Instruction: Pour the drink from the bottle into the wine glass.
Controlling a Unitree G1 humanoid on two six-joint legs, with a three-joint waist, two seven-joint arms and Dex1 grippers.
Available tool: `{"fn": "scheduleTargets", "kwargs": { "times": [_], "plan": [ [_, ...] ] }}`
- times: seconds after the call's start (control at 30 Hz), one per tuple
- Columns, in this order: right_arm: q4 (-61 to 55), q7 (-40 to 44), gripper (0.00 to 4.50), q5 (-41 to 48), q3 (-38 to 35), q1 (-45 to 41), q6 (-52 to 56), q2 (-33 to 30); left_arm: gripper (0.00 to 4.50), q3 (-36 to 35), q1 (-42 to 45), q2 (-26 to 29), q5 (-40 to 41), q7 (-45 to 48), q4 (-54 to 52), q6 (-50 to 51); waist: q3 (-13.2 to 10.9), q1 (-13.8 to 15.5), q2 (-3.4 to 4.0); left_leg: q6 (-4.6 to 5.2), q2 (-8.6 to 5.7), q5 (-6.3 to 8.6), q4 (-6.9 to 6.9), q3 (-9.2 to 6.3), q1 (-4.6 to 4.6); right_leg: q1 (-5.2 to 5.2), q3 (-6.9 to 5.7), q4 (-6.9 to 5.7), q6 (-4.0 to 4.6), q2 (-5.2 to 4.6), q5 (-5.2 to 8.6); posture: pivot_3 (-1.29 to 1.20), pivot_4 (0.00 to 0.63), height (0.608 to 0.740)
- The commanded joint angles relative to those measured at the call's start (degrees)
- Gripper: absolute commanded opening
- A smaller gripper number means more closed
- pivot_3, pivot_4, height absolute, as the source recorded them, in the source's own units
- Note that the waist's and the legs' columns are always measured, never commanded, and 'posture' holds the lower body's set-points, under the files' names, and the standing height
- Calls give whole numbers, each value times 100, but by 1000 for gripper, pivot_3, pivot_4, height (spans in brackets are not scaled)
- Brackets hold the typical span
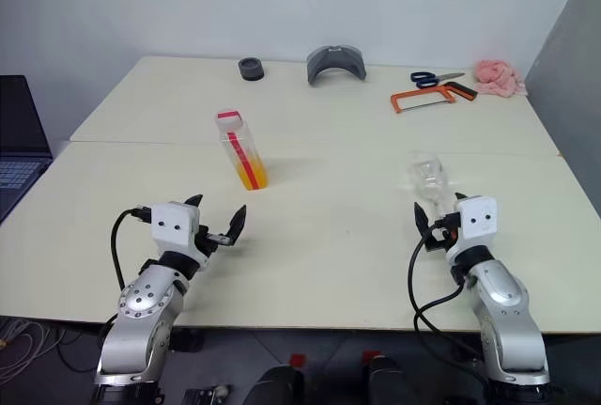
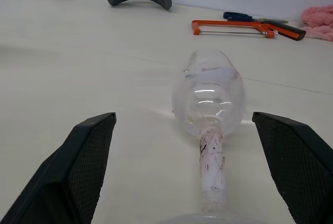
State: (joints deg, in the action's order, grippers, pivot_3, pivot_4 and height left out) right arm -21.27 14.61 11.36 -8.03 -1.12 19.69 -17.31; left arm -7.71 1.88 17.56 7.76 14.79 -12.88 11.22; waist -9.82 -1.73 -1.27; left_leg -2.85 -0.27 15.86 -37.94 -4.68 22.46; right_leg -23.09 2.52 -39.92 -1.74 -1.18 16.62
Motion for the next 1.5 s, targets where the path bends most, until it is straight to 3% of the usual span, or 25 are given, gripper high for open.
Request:
{"fn": "scheduleTargets", "kwargs": {
  "times": [0.03, 0.97, 1.2, 1.5],
  "plan": [
    [-220, -32, 4500, 8, -104, -12, -60, -32, 4483, 14, 70, 25, 55, 87, -193, -23, 0, 0, 0, 0, 0, 0, 0, 0, 0, 0, 0, 0, 0, 0, 0, 0, 150, 740],
    [-272, 96, 4500, -1, -33, 88, -311, 35, 4483, 46, 111, 117, -35, 212, -123, -236, 0, 0, 0, 0, -1, 0, 0, 1, 0, 0, 0, 1, 0, 0, 0, 0, 150, 740],
    [-699, 1176, 4500, 497, 175, -129, -537, -467, 4483, -176, 314, 25, 37, 9, -66, -343, 0, -1, 0, 0, -1, 0, -1, -1, -1, 0, -1, 1, 0, 1, 0, 0, 150, 740],
    [-1111, 2159, 4500, 1855, 252, -767, 895, -1359, 4483, -7, 979, -262, -582, -874, 65, -24, -1, 9, -3, 1, -7, 0, -4, -6, 1, 9, -9, 4, -1, 0, 0, 0, 150, 740]
  ]
}}
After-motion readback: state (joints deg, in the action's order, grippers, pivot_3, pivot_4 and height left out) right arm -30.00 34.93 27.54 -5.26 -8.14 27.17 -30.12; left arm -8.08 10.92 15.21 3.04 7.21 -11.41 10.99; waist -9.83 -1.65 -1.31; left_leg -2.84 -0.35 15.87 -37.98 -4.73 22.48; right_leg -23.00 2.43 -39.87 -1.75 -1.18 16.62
